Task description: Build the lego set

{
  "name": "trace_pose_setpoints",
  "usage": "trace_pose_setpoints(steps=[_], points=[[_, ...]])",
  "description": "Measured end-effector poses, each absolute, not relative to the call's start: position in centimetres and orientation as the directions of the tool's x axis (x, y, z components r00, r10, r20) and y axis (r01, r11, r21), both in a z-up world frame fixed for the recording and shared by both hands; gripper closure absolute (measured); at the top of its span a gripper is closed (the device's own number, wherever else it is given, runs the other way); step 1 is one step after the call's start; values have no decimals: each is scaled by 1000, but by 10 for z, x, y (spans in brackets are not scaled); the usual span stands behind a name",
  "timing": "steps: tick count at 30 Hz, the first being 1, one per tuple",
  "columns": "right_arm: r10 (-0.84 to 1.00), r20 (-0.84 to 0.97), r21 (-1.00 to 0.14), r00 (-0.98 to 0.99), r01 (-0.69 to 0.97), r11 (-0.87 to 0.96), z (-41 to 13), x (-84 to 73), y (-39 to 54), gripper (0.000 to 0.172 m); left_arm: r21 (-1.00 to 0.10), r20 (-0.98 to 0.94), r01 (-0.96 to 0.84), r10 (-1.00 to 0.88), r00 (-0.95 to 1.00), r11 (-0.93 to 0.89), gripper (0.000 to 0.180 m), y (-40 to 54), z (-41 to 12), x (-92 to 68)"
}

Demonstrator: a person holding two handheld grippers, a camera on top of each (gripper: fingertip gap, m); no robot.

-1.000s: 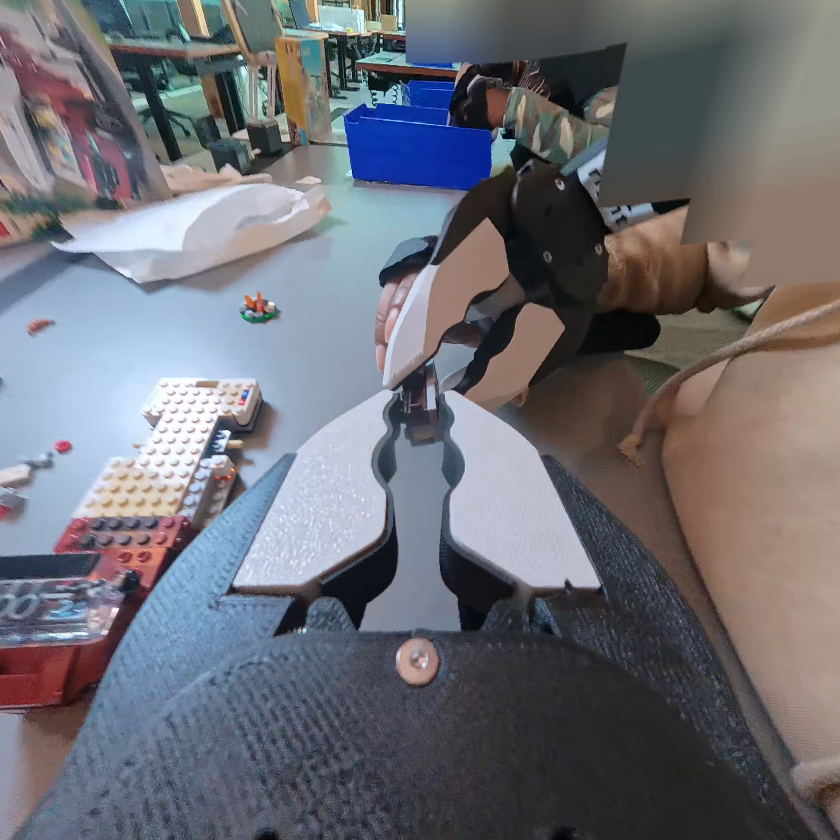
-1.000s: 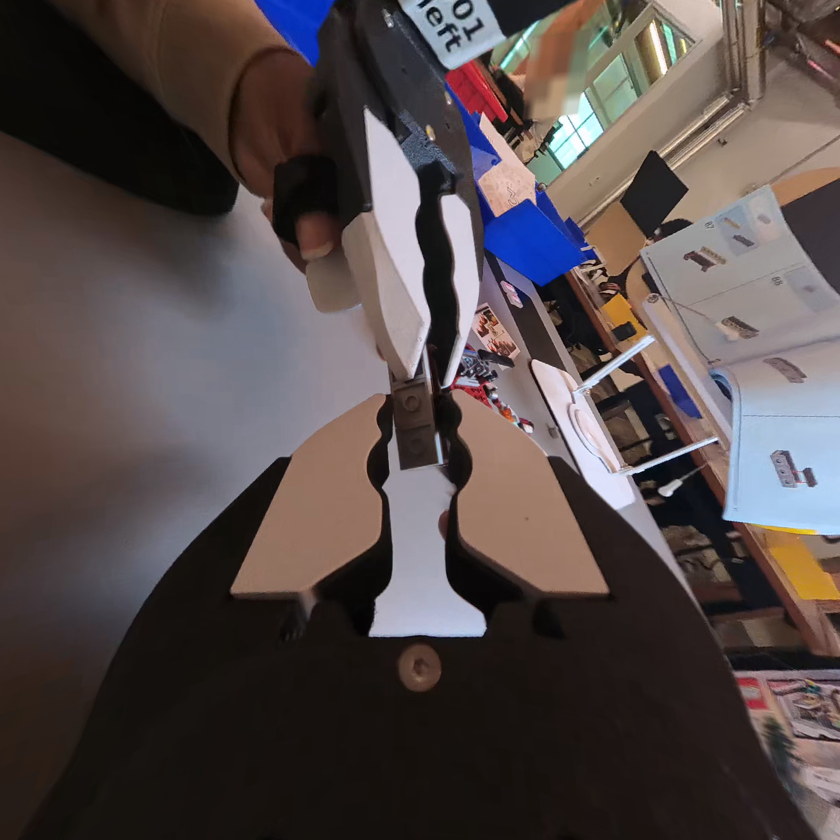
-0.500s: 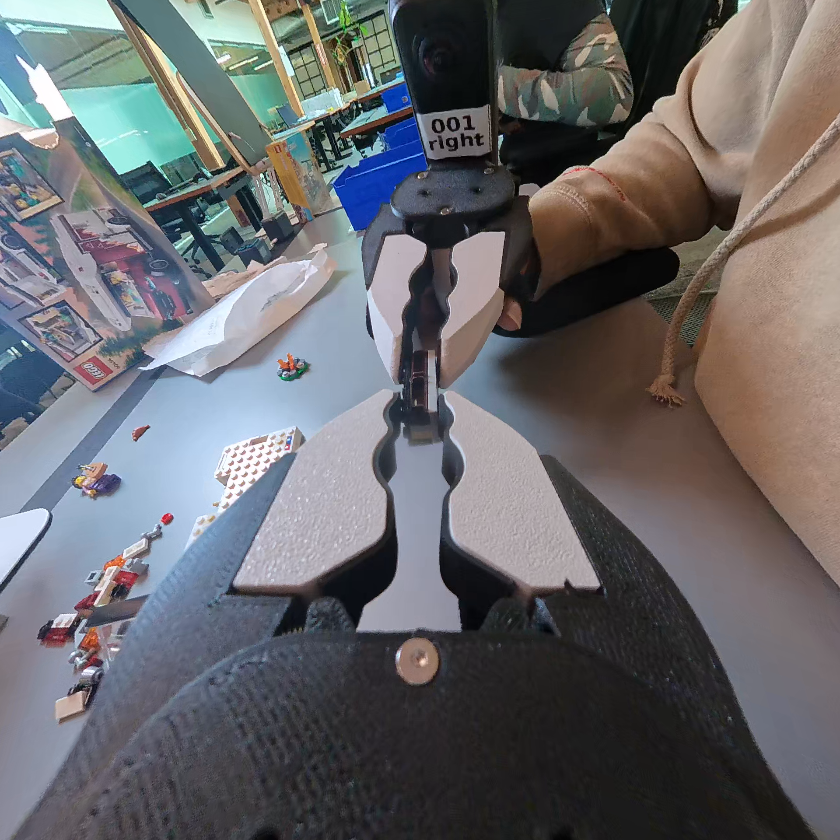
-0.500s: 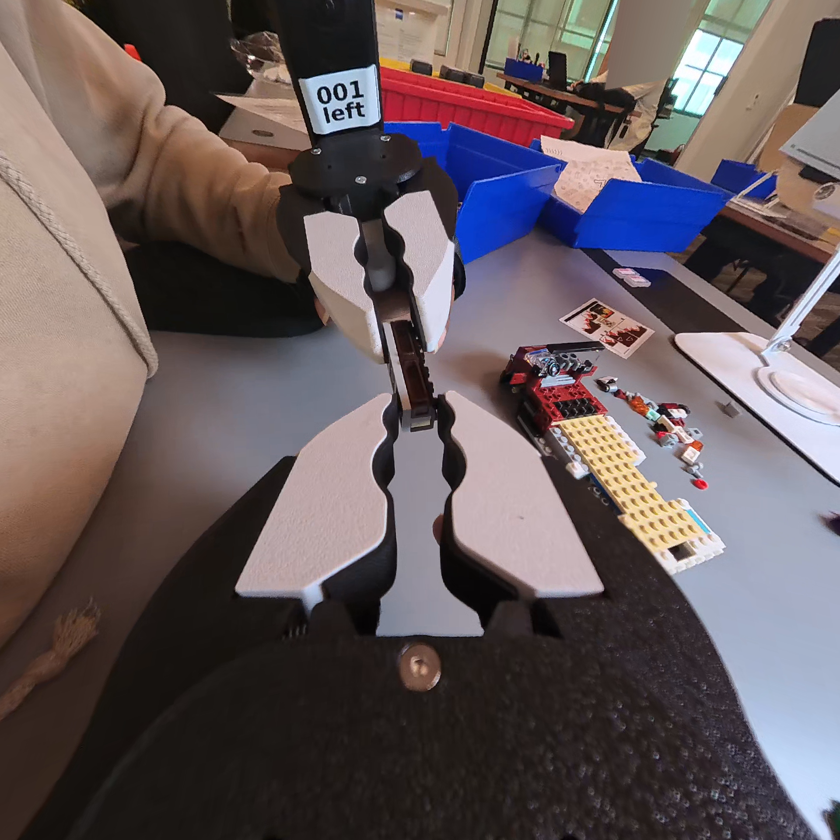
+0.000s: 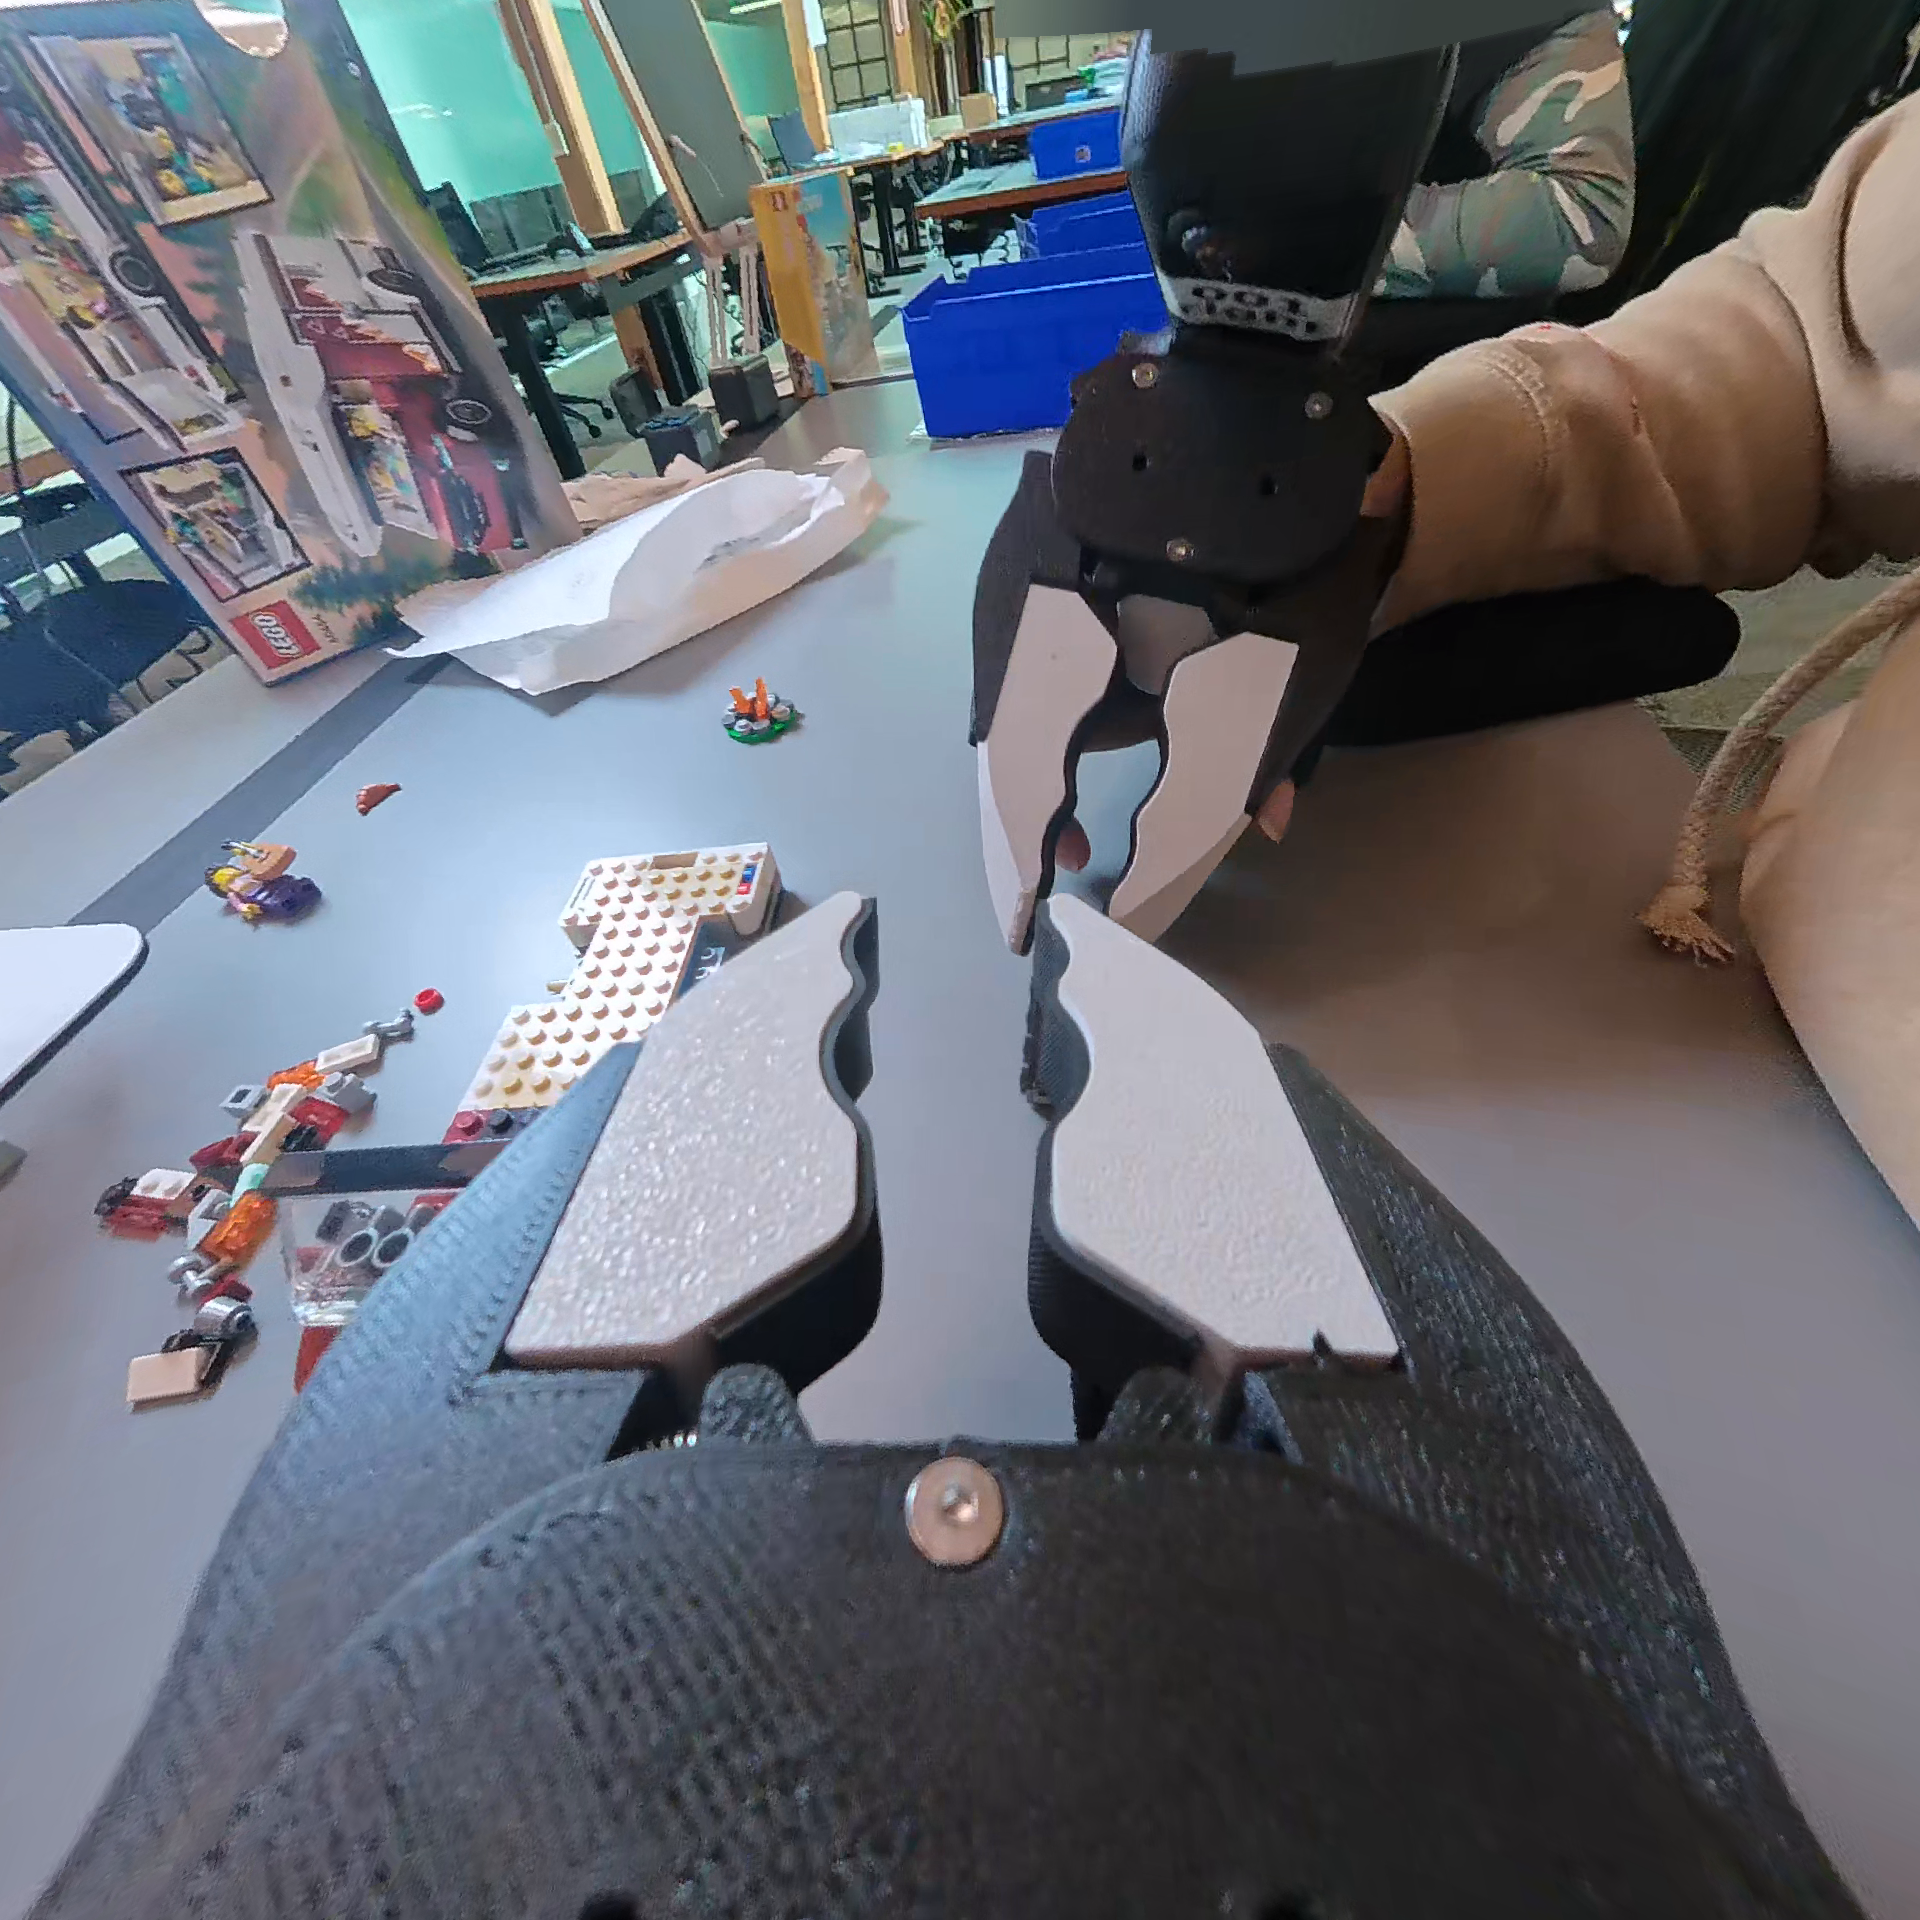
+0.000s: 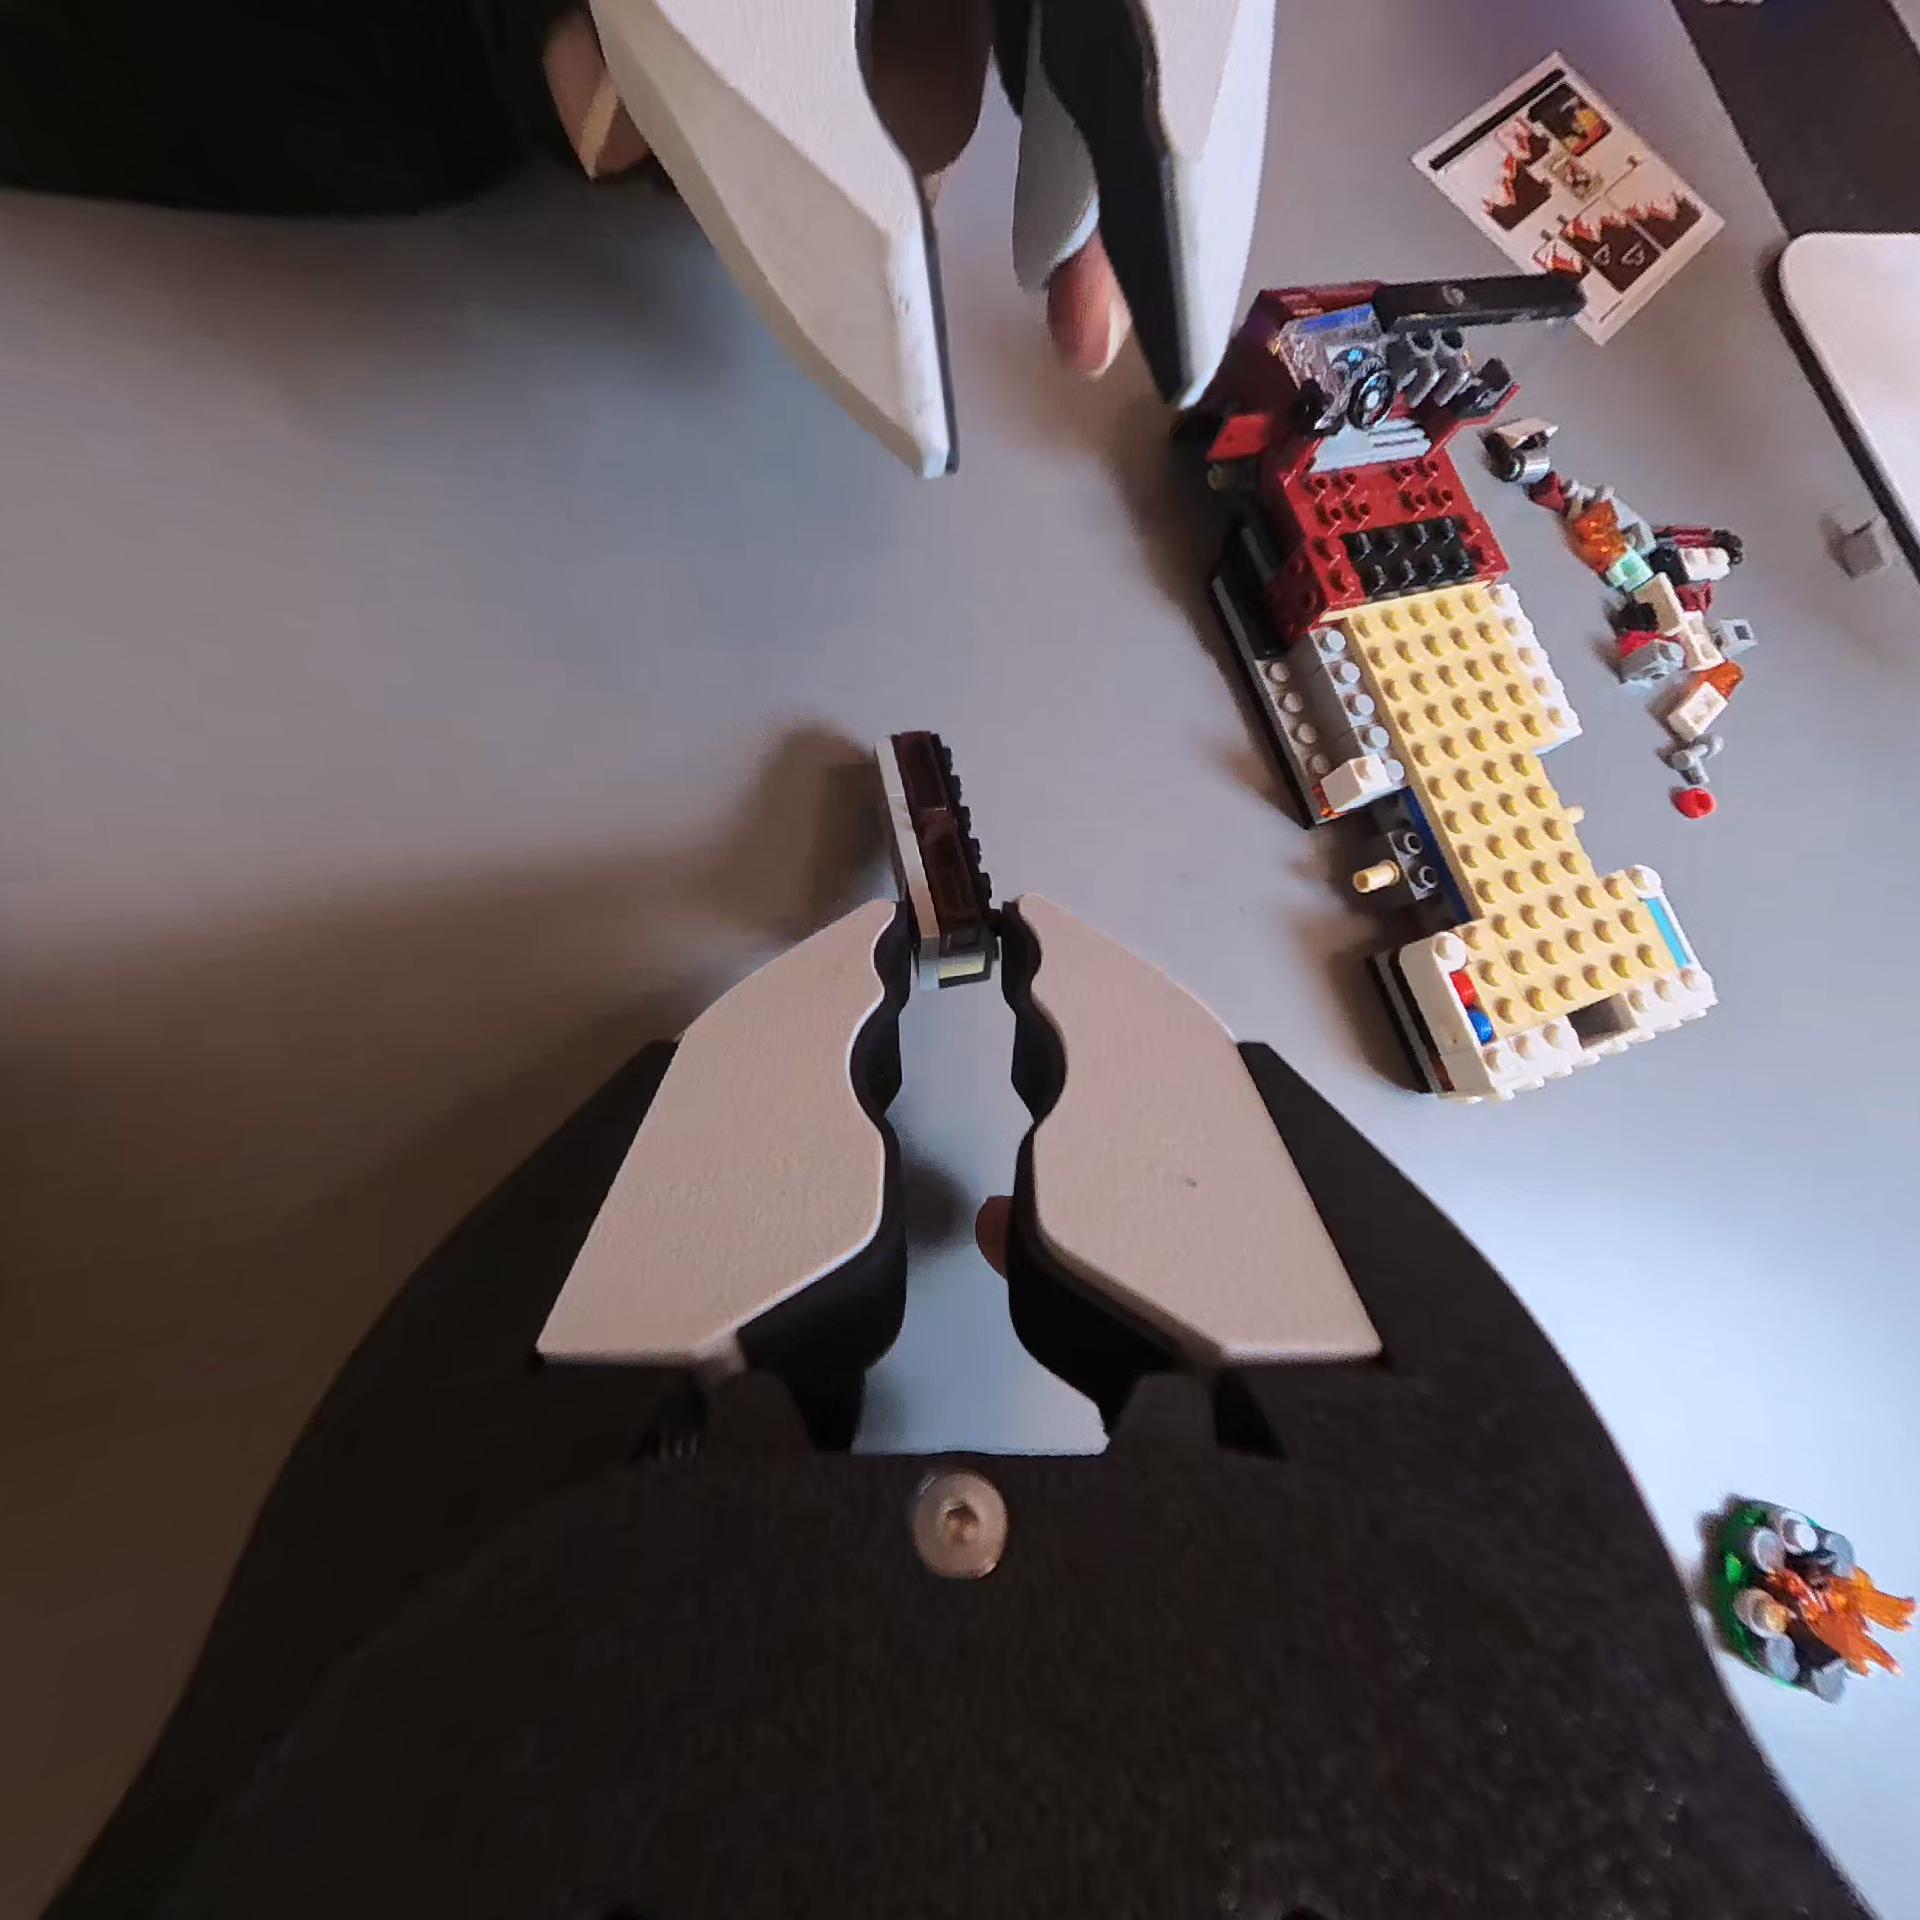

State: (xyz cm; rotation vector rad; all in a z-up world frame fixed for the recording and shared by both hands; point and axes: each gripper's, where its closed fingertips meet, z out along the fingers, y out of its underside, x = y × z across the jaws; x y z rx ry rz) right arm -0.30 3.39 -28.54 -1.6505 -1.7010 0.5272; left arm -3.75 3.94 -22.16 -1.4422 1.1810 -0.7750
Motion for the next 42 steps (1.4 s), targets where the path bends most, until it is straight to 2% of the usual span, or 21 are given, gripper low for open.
trace_pose_setpoints(steps=[4,6,11,18,22,24,26,28,30,31,32,35,39,42], points=[[975,213,-705,69,702,104,-289,-1,38,154,-969,-135,-242,-936,324,56,152,44,-220,-40],[973,211,-724,89,683,94,-284,-1,41,148,-969,-136,-240,-929,343,54,153,47,-219,-41],[952,186,-849,242,527,32,-242,1,72,141,-974,-125,-225,-920,372,41,155,52,-217,-45],[832,226,-952,506,297,78,-153,6,183,137,-969,-141,-245,-907,397,44,159,57,-220,-47],[734,214,-969,644,235,76,-132,4,270,130,-961,-169,-270,-890,424,54,162,63,-223,-51],[697,118,-983,707,183,-19,-141,3,315,116,-959,-176,-276,-884,433,56,164,64,-224,-52],[688,-59,-982,724,81,-168,-158,1,352,99,-958,-182,-281,-878,442,57,165,66,-224,-54],[693,-313,-938,649,-98,-332,-166,-5,376,87,-958,-183,-281,-875,449,57,165,67,-224,-56],[688,-487,-870,537,-235,-433,-163,-7,392,84,-959,-176,-278,-874,452,50,166,69,-225,-57],[684,-535,-843,495,-266,-467,-161,-7,398,85,-960,-172,-278,-875,453,46,166,70,-225,-58],[686,-560,-827,464,-279,-487,-159,-8,401,94,-960,-171,-278,-875,454,43,166,70,-226,-59],[682,-561,-828,470,-288,-482,-153,0,407,138,-958,-165,-284,-873,459,31,167,74,-229,-60],[718,-449,-893,532,-245,-377,-130,21,416,157,-959,-153,-282,-873,462,19,168,75,-230,-61],[747,-259,-962,612,-96,-256,-109,26,422,164,-952,-163,-304,-872,462,17,170,77,-235,-60]])
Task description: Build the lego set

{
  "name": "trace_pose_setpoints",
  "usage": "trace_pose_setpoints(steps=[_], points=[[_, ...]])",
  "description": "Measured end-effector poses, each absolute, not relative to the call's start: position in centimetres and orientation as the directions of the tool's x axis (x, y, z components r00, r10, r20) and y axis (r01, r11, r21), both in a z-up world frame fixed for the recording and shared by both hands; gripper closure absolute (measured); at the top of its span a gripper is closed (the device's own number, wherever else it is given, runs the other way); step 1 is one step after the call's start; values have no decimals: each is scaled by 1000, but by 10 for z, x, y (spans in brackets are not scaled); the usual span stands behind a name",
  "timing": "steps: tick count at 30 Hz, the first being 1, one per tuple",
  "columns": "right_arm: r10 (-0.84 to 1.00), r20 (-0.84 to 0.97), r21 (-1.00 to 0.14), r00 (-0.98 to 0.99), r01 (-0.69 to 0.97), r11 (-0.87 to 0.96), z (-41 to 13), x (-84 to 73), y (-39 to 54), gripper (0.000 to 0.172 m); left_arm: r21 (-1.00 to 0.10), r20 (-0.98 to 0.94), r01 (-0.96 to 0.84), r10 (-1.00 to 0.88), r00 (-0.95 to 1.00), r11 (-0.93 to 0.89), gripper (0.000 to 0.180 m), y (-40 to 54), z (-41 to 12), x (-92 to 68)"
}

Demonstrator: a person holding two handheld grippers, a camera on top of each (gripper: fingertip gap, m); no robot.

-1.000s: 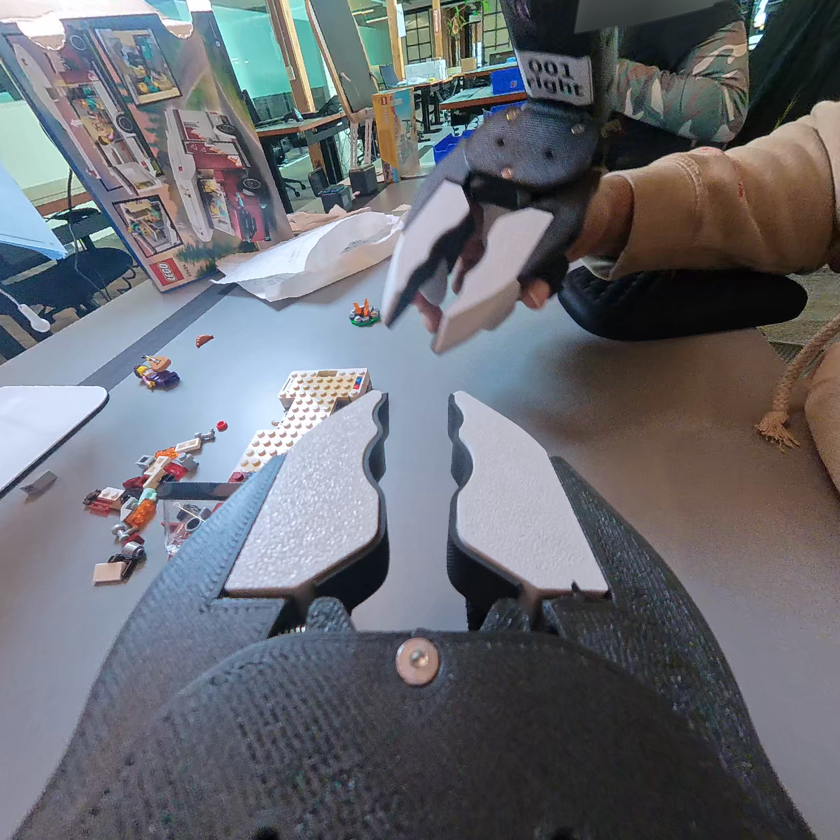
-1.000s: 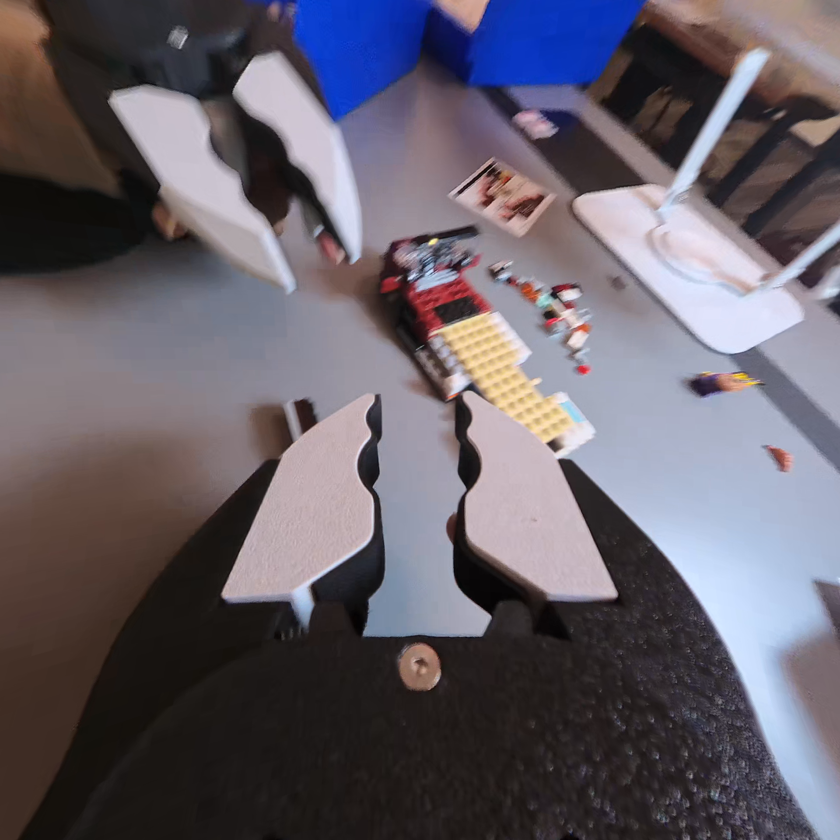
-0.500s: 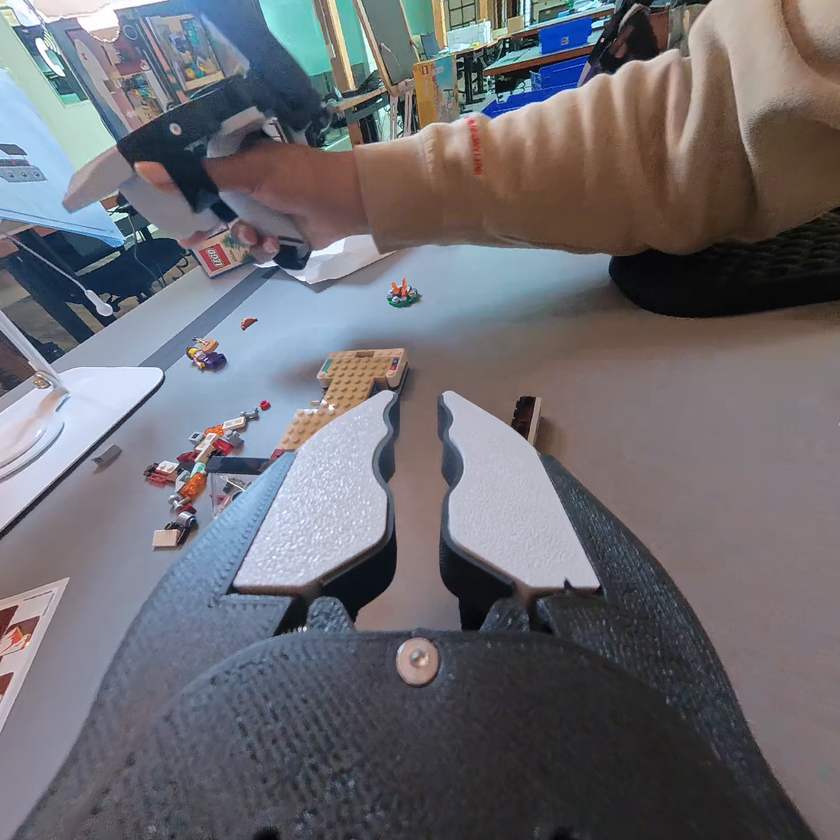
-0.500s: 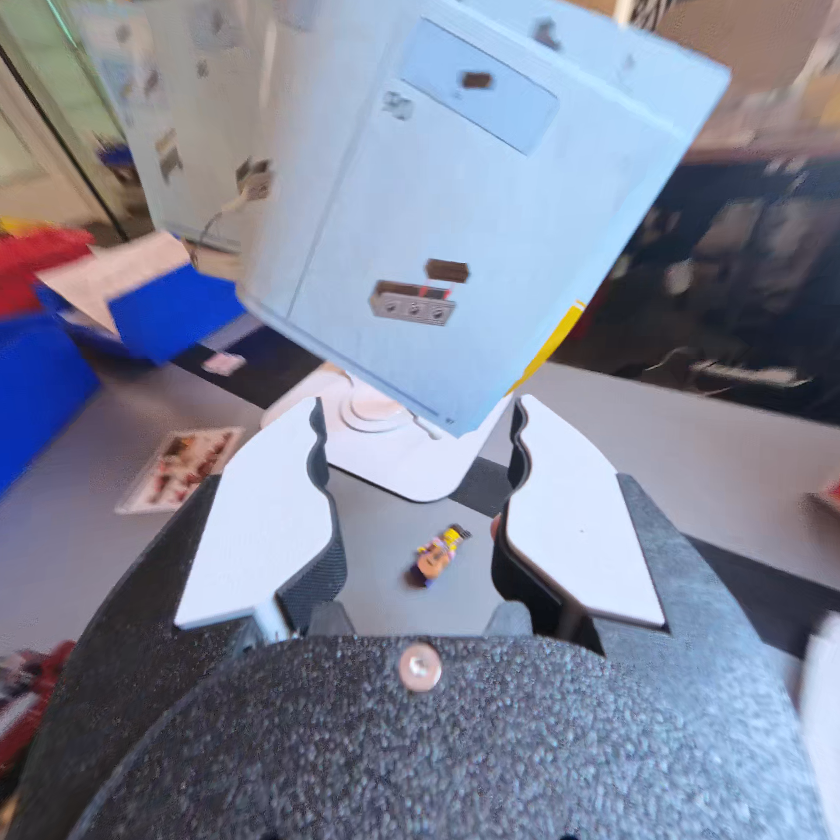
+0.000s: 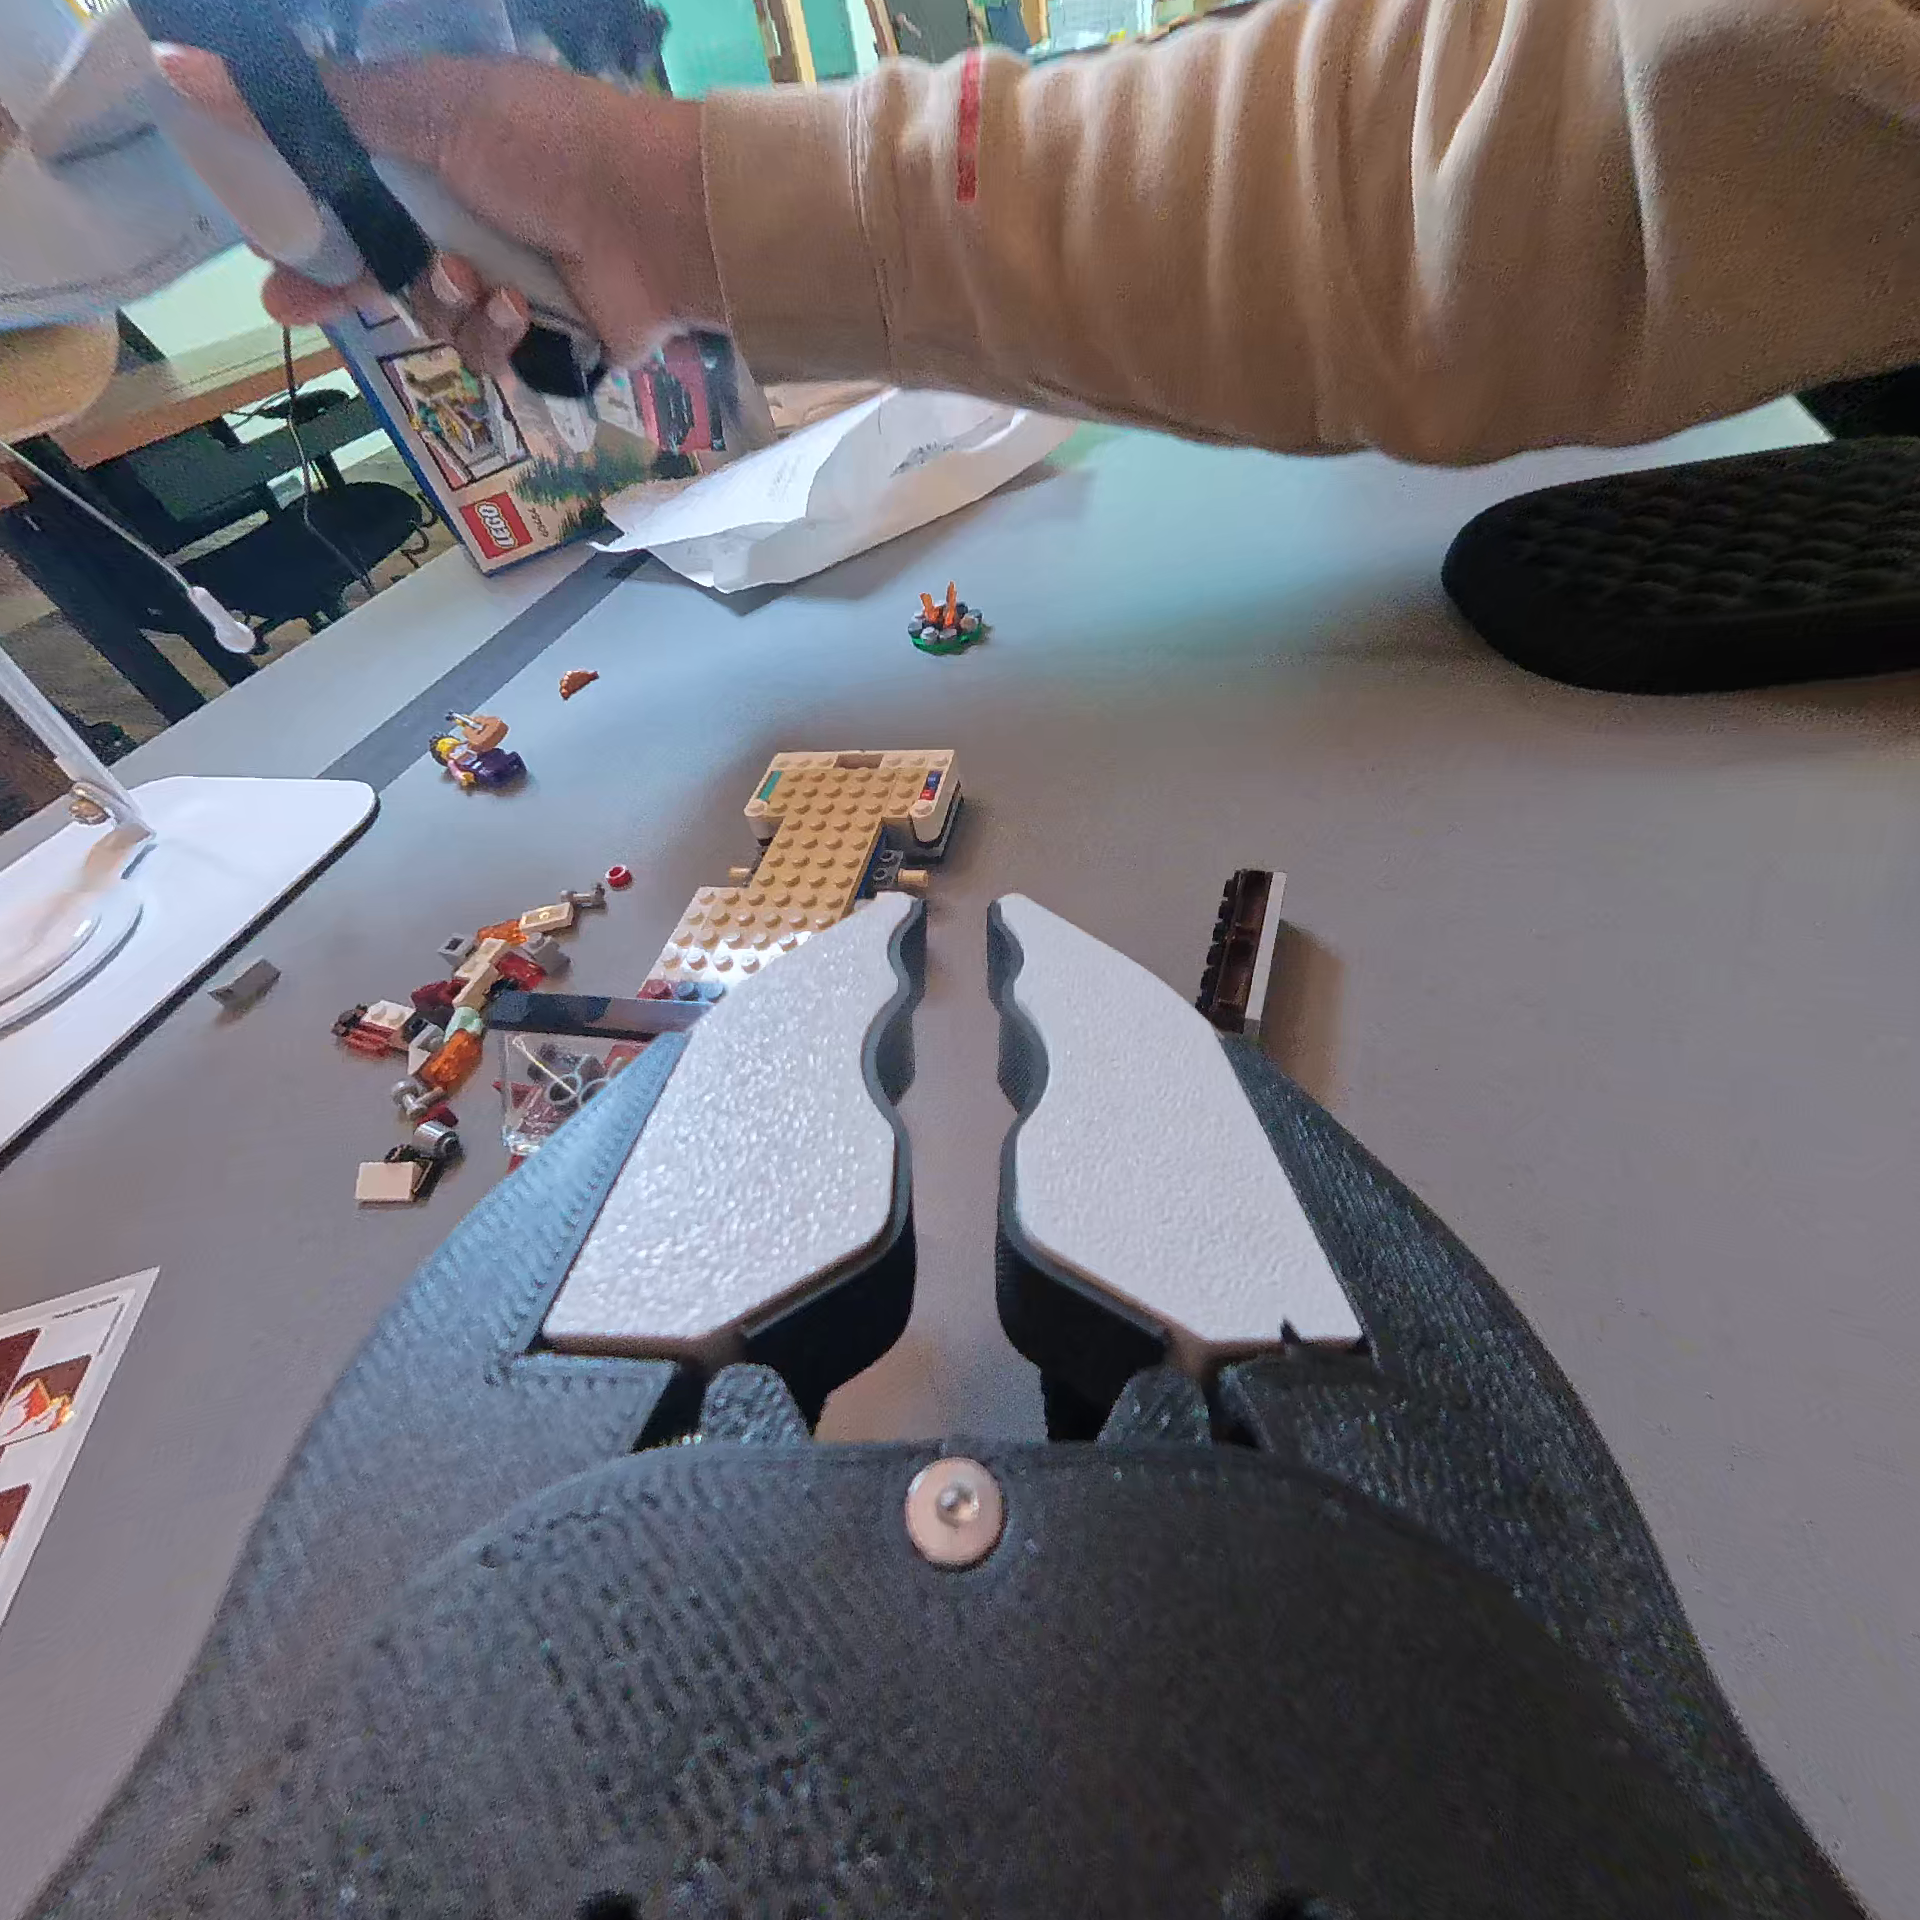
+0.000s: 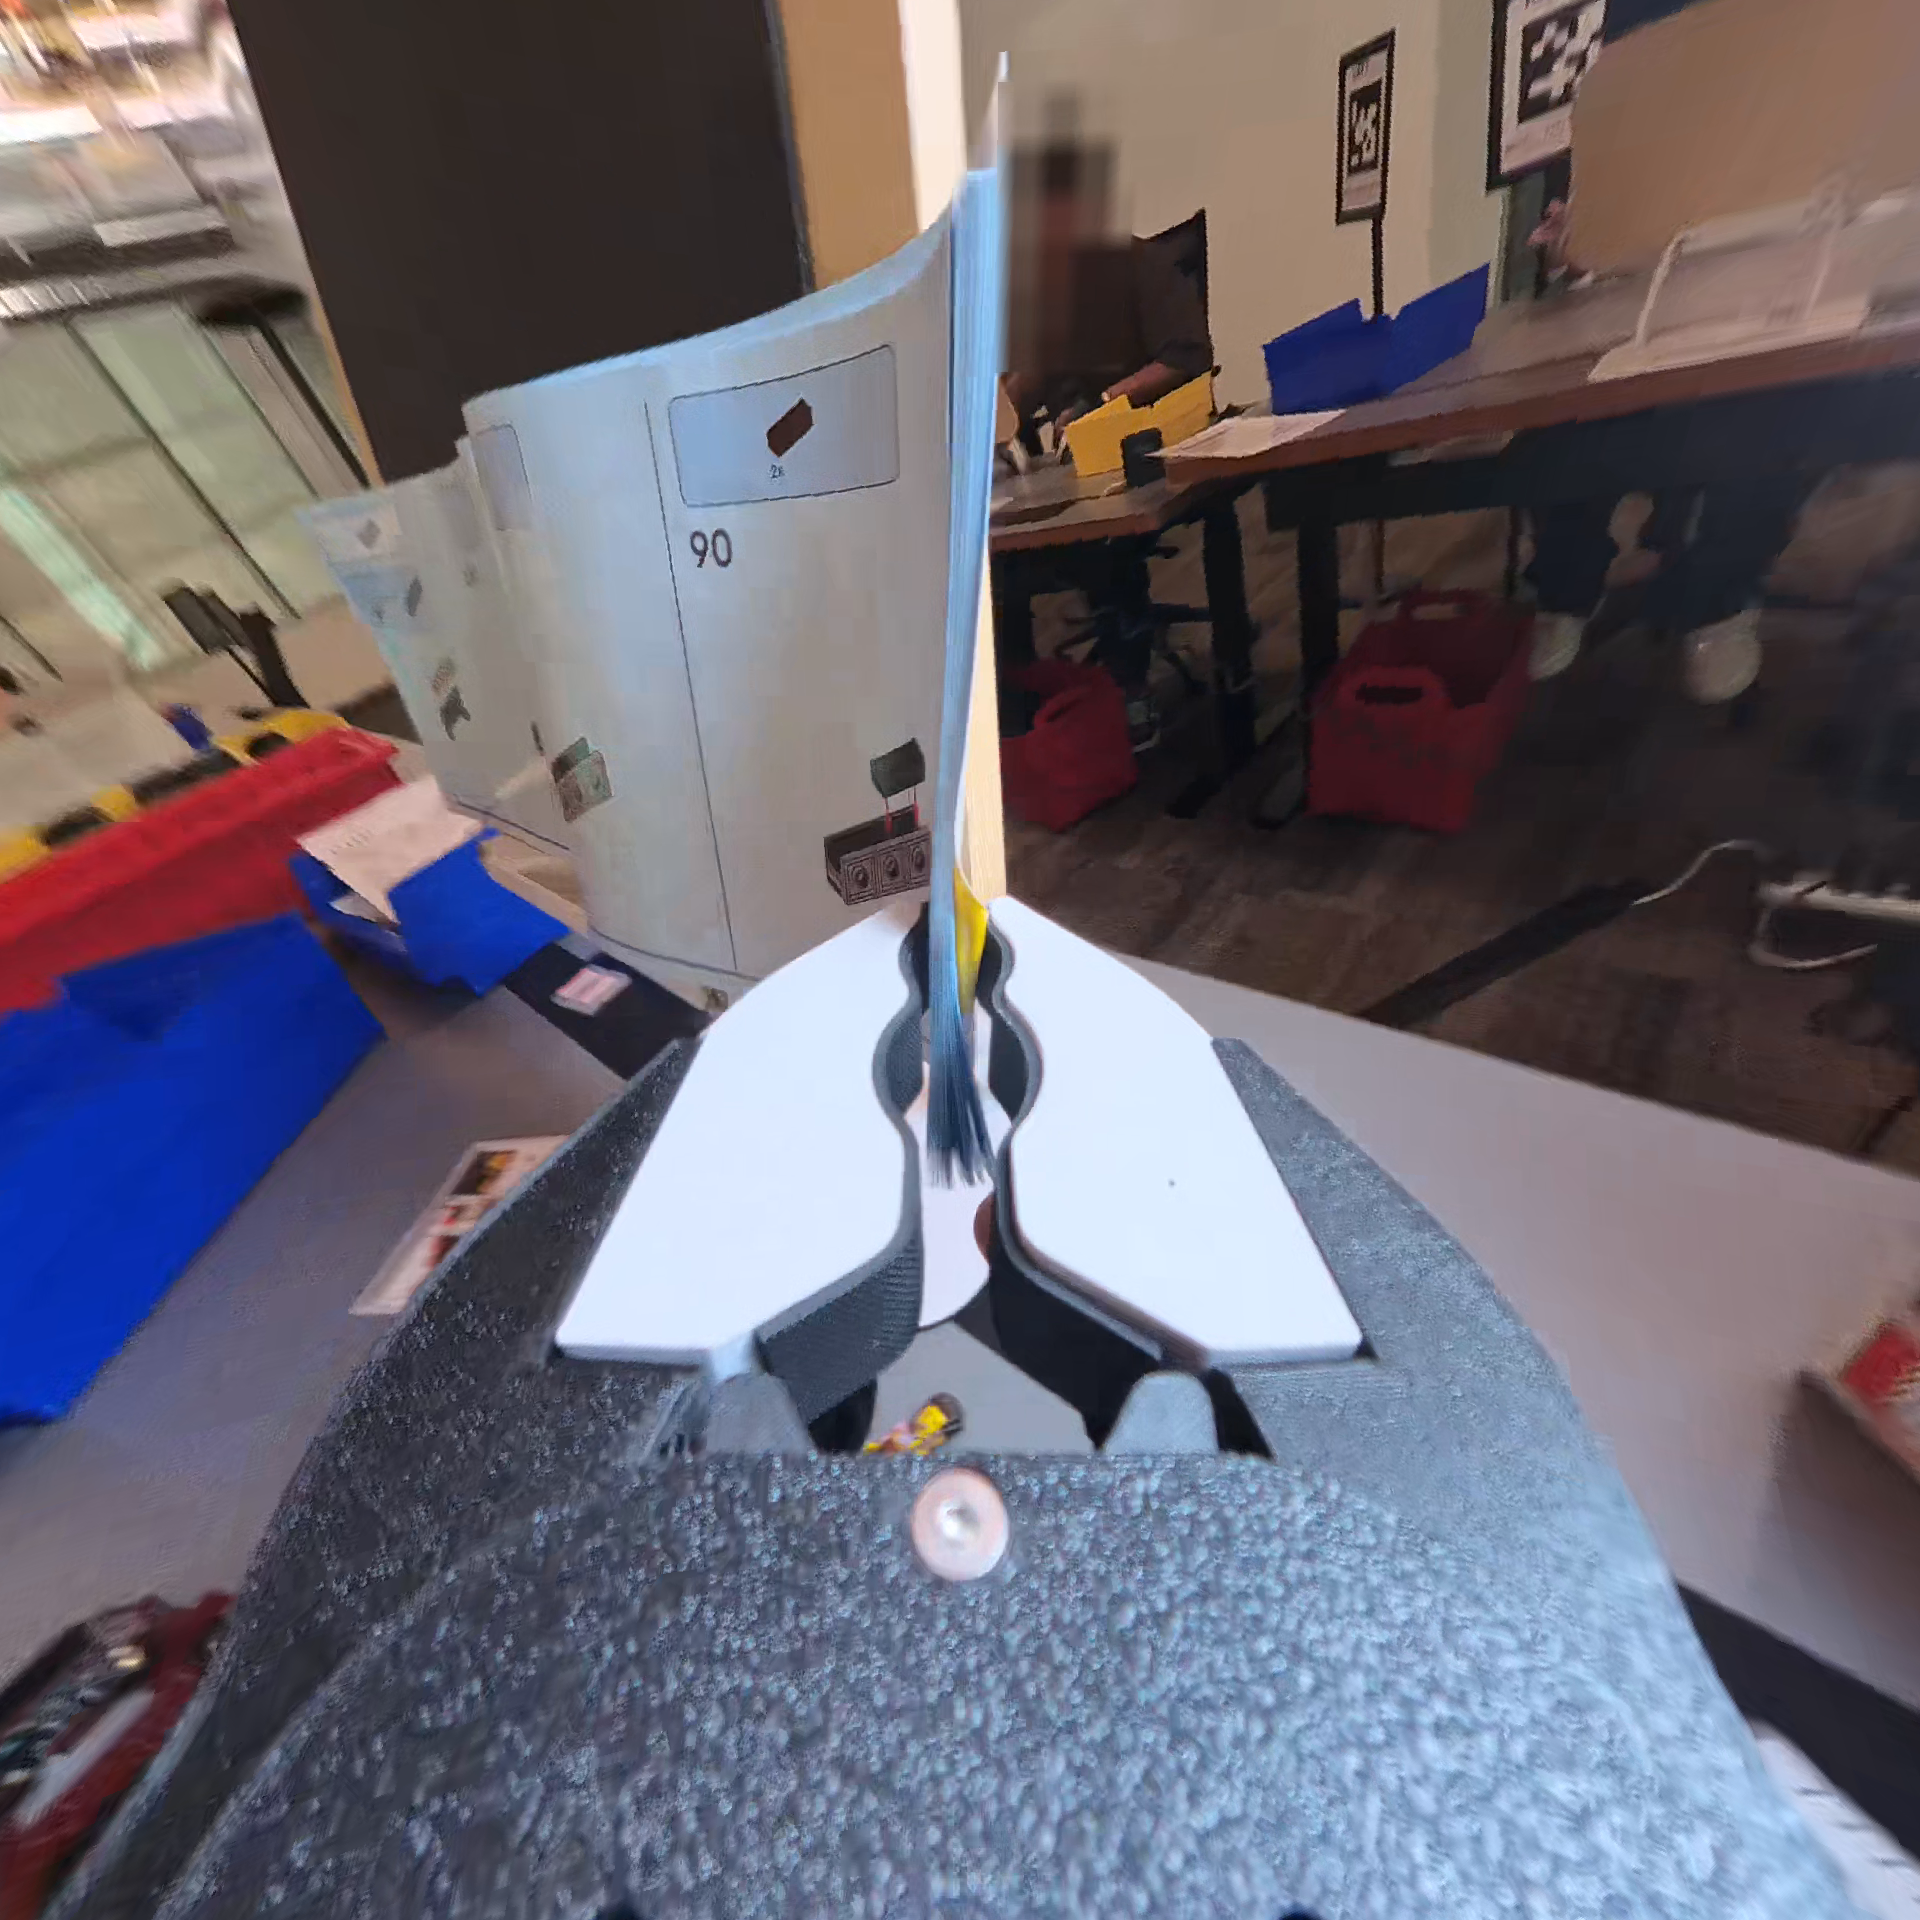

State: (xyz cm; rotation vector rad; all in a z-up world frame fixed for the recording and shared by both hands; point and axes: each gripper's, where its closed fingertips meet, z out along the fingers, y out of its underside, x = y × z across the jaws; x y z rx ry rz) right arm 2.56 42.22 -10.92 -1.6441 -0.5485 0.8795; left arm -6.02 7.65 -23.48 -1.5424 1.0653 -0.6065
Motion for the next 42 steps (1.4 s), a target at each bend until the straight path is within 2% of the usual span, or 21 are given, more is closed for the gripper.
trace_pose_setpoints(steps=[2,4,8,12,15,18,19,20,25,32,36,38,40,42], points=[[739,-97,-987,667,33,-160,-99,27,428,162,-949,-171,-316,-867,468,17,170,78,-237,-60],[733,-14,-985,680,119,-128,-101,23,430,159,-947,-191,-319,-848,494,28,171,82,-233,-61],[691,126,-983,712,185,-11,-105,19,432,159,-924,-327,-367,-729,602,111,171,127,-190,-69],[664,170,-979,728,203,27,-101,17,433,158,-897,-401,-428,-616,678,113,168,217,-119,-66],[669,125,-986,733,169,-1,-101,19,434,154,-865,-458,-496,-517,723,74,167,305,-95,-70],[672,102,-987,734,160,-24,-103,23,436,151,-843,-466,-538,-463,754,-28,167,381,-108,-78],[670,99,-987,736,158,-28,-103,24,437,152,-840,-476,-543,-451,755,-21,178,395,-111,-79],[668,101,-987,737,157,-25,-103,25,438,153,-843,-482,-538,-436,760,-5,180,404,-111,-80],[687,190,-974,701,225,39,-101,11,429,162,-777,-604,-629,-308,735,24,180,408,-113,-92],[647,273,-951,712,301,70,-104,-16,420,160,-779,-595,-627,-274,755,-35,180,402,-116,-122],[687,183,-973,703,230,24,-100,-8,420,149,-770,-603,-637,-283,746,-40,180,401,-118,-124],[651,153,-985,743,167,41,-86,7,415,143,-770,-604,-637,-282,745,-36,180,401,-118,-123],[589,214,-977,780,163,139,-65,16,404,133,-773,-599,-633,-288,747,-37,180,401,-119,-122],[547,349,-936,761,256,241,-50,6,393,122,-783,-585,-620,-292,757,-39,180,401,-119,-121]])
